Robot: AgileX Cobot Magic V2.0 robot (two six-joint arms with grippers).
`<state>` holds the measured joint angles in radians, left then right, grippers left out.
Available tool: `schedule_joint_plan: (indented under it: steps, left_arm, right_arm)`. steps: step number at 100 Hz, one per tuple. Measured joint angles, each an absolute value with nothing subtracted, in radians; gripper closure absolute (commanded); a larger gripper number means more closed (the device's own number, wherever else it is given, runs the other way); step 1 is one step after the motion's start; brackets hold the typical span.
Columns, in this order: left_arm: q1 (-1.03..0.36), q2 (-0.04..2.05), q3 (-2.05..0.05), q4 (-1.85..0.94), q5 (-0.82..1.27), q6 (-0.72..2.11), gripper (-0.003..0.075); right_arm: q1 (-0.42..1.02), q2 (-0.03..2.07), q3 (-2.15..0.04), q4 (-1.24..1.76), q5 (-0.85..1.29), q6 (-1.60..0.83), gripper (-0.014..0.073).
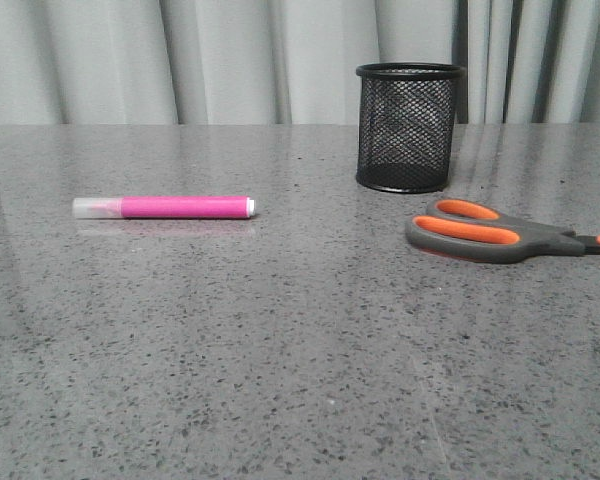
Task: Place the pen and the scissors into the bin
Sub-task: 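Move the left gripper toward the pink marker on the table, then lower the left gripper onto the pink marker and close it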
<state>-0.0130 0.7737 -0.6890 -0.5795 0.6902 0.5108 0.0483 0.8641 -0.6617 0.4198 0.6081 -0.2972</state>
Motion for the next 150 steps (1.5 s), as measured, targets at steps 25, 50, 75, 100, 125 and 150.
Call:
schedule_joint_plan:
  steps: [25, 50, 75, 100, 125, 150]
  left_arm:
    - [-0.013, 0.938, -0.755, -0.836, 0.729, 0.805, 0.0370]
    - [-0.039, 1.106, -0.857, -0.961, 0.800, 1.191, 0.0372]
    - [-0.180, 1.359, -1.033, -0.883, 0.852, 1.414, 0.0372]
    - [-0.301, 1.624, -1.237, -0.667, 0.932, 1.531, 0.0372]
    - [-0.328, 1.799, -1.370, -0.591, 0.986, 1.538, 0.0372]
    - [-0.328, 1.848, -1.408, -0.581, 1.006, 1.538, 0.0379]
  right_arm:
    - [0.048, 0.896, -0.709, 0.418, 0.639, -0.323, 0.0159]
    - [0.048, 0.896, -0.709, 0.416, 0.642, -0.357, 0.0160]
    - [0.048, 0.896, -0.709, 0.416, 0.644, -0.372, 0.0160]
    - [0.048, 0.896, -0.709, 0.416, 0.645, -0.378, 0.0160]
    - [0.048, 0.896, -0.709, 0.416, 0.647, -0.389, 0.0160]
    - [0.048, 0.896, -0.709, 0.416, 0.647, -0.392, 0.0160]
